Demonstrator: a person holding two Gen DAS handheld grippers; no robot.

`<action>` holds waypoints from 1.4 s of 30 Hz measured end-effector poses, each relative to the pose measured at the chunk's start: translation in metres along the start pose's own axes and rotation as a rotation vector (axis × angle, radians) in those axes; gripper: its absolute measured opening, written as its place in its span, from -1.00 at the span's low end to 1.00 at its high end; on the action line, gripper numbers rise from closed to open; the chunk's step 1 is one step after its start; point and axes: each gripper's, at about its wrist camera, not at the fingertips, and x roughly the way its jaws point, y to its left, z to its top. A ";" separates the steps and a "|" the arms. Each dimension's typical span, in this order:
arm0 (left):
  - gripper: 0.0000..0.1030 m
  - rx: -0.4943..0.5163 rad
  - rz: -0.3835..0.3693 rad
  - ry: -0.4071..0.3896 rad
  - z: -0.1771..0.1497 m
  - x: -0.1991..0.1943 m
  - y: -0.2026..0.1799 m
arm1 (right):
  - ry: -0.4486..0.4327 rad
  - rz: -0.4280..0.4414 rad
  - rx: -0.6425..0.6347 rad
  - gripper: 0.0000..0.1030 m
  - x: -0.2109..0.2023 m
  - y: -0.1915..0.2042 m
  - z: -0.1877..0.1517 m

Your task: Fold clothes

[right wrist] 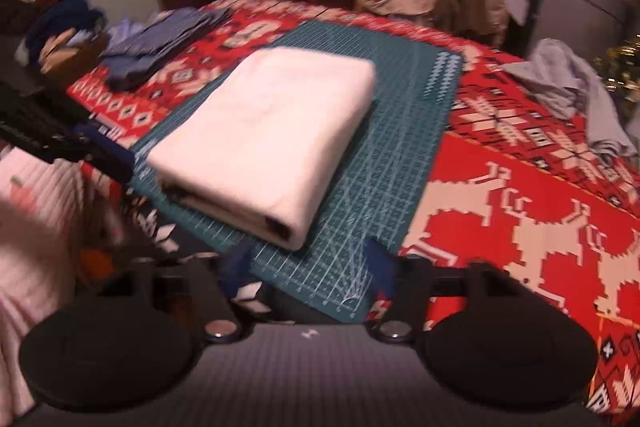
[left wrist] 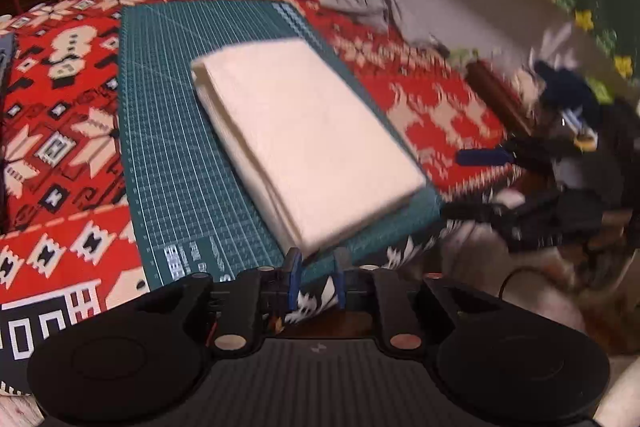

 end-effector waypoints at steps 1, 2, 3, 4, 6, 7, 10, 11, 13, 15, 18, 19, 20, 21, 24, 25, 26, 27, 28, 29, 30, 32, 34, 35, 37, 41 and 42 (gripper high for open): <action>-0.50 -0.001 0.007 -0.016 0.003 -0.002 -0.002 | -0.012 -0.007 0.009 0.66 -0.002 0.000 0.000; -0.44 0.002 0.012 -0.030 0.006 -0.003 -0.004 | -0.024 -0.013 0.018 0.75 -0.004 0.000 0.000; -0.43 0.007 0.017 -0.041 0.009 -0.004 -0.006 | -0.036 -0.020 0.027 0.84 -0.006 0.000 0.000; -0.41 0.011 0.027 -0.049 0.013 -0.004 -0.009 | -0.048 -0.027 0.037 0.89 -0.008 0.000 0.000; -0.35 0.021 0.048 -0.070 0.019 -0.004 -0.013 | -0.060 -0.036 0.052 0.98 -0.010 -0.002 0.001; -0.30 0.028 0.058 -0.082 0.022 -0.004 -0.016 | -0.056 -0.054 0.056 0.98 -0.011 -0.002 0.003; -0.09 0.063 0.132 -0.109 0.030 -0.002 -0.026 | -0.046 -0.169 0.037 0.99 -0.011 0.002 0.007; 0.03 0.075 0.179 -0.112 0.033 -0.001 -0.030 | -0.044 -0.214 0.015 0.99 -0.010 0.004 0.008; 0.18 0.113 0.250 -0.115 0.039 0.004 -0.038 | -0.050 -0.263 -0.055 0.99 -0.009 0.008 0.008; 0.24 0.151 0.270 -0.135 0.044 0.008 -0.043 | -0.071 -0.284 -0.082 0.99 -0.010 0.010 0.007; 0.40 0.184 0.276 -0.187 0.051 0.010 -0.048 | -0.105 -0.298 -0.077 0.99 -0.012 0.009 0.006; 0.47 0.183 0.273 -0.205 0.053 0.010 -0.049 | -0.099 -0.287 -0.073 0.99 -0.010 0.007 0.009; 0.52 0.178 0.268 -0.219 0.056 0.011 -0.049 | -0.093 -0.276 -0.068 0.99 -0.008 0.005 0.011; 0.56 0.173 0.262 -0.234 0.060 0.011 -0.050 | -0.088 -0.265 -0.064 0.99 -0.007 0.004 0.013; 0.70 0.176 0.242 -0.271 0.069 0.014 -0.050 | -0.071 -0.234 -0.049 0.99 -0.001 -0.002 0.020; 0.70 0.182 0.244 -0.278 0.073 0.015 -0.051 | -0.070 -0.236 -0.037 0.99 0.002 -0.006 0.022; 0.70 0.190 0.248 -0.276 0.077 0.018 -0.052 | -0.070 -0.237 -0.023 0.99 0.005 -0.010 0.024; 0.70 0.201 0.254 -0.268 0.080 0.020 -0.053 | -0.073 -0.239 -0.003 0.99 0.007 -0.014 0.025; 0.70 0.211 0.260 -0.261 0.084 0.022 -0.054 | -0.076 -0.237 0.017 0.99 0.009 -0.019 0.026; 0.70 0.221 0.266 -0.255 0.087 0.024 -0.055 | -0.080 -0.221 0.035 0.99 0.011 -0.024 0.028; 0.71 0.222 0.278 -0.268 0.089 0.027 -0.056 | -0.085 -0.207 0.055 0.99 0.013 -0.030 0.029; 0.71 0.222 0.323 -0.300 0.092 0.034 -0.058 | -0.109 -0.201 0.101 0.99 0.015 -0.039 0.030; 0.69 0.205 0.358 -0.298 0.097 0.043 -0.059 | -0.132 -0.202 0.134 0.99 0.017 -0.047 0.031; 0.62 0.187 0.346 -0.273 0.103 0.049 -0.057 | -0.136 -0.198 0.144 0.99 0.019 -0.051 0.032; 0.27 0.136 0.318 -0.233 0.111 0.058 -0.052 | -0.127 -0.178 0.184 0.99 0.025 -0.060 0.035; -0.10 0.081 0.279 -0.191 0.123 0.078 -0.042 | -0.114 -0.127 0.235 0.99 0.038 -0.076 0.040; -0.24 0.064 0.267 -0.181 0.126 0.082 -0.040 | -0.118 -0.114 0.237 0.98 0.041 -0.079 0.042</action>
